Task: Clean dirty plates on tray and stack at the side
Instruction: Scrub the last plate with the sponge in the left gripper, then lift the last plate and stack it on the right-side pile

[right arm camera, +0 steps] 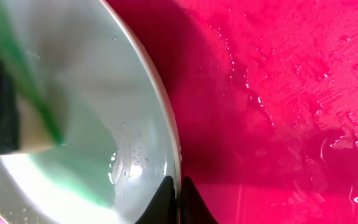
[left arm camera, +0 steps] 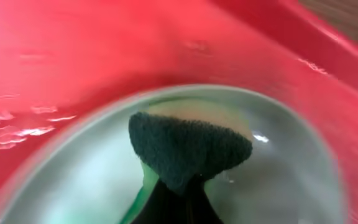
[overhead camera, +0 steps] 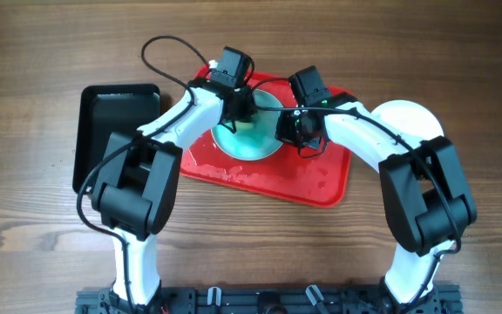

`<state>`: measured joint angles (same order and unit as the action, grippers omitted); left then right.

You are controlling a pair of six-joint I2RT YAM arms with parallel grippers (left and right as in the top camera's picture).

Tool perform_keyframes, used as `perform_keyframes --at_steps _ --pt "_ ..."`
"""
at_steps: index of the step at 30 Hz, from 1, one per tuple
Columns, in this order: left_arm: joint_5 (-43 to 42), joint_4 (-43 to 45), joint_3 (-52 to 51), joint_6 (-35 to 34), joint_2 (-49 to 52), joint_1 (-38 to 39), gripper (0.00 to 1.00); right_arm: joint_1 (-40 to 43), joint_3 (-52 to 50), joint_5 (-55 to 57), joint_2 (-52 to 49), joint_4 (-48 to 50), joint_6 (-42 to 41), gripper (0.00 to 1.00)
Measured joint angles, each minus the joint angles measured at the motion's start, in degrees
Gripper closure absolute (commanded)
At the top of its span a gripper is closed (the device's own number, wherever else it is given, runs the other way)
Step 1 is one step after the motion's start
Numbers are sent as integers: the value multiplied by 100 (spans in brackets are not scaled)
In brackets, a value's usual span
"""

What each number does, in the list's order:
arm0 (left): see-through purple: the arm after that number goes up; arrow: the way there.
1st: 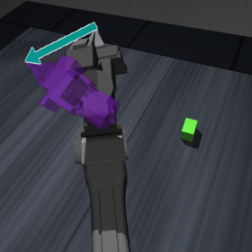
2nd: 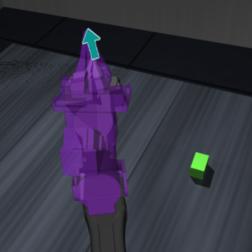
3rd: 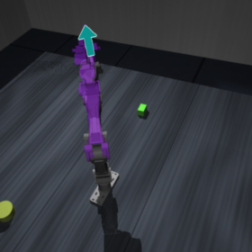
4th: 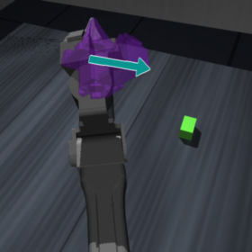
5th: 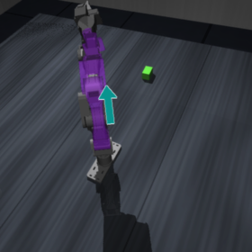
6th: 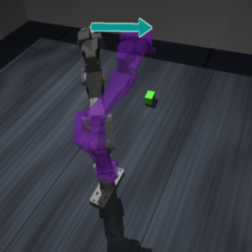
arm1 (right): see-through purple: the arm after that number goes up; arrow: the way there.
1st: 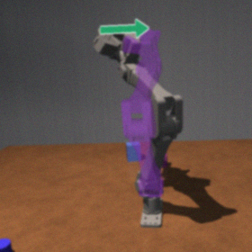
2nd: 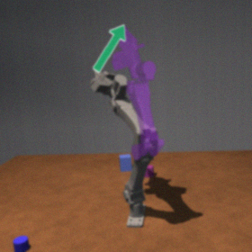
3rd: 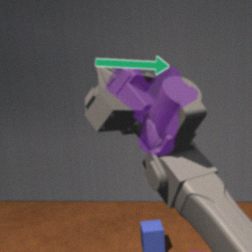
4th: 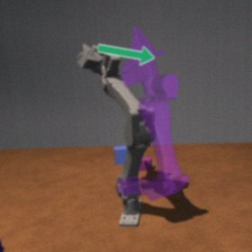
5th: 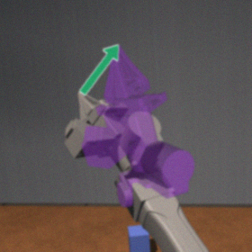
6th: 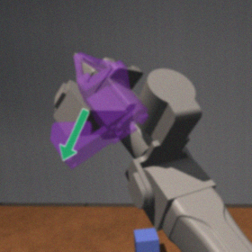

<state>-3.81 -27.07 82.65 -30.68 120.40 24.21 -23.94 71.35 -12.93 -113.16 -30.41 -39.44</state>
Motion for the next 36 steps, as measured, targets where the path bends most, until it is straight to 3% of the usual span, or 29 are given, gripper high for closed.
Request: perform_keyframes --at_steps 5,12,16,21,23,30,36 --pt "-1519 -452 0 960 31 17 96 -2 0 9 0 0 0 96" --pt "-1974 -1880 37 2400 31 11 96 -13 0 -9 0 -44 26 96" --pt "-916 -1910 85 1919 -46 131 96 -55 0 -50 0 -15 24 96" --pt "1679 -1687 87 745 -114 195 96 -68 0 -59 0 7 24 96" --pt "2192 -1499 87 592 -59 164 96 -68 0 -61 0 17 24 95" --pt "2083 -2004 470 463 -55 -13 96 -72 0 -107 0 66 72 96" --pt "1449 -3300 968 660 -1008 -1178 96 -44 0 -190 2 55 649 96"
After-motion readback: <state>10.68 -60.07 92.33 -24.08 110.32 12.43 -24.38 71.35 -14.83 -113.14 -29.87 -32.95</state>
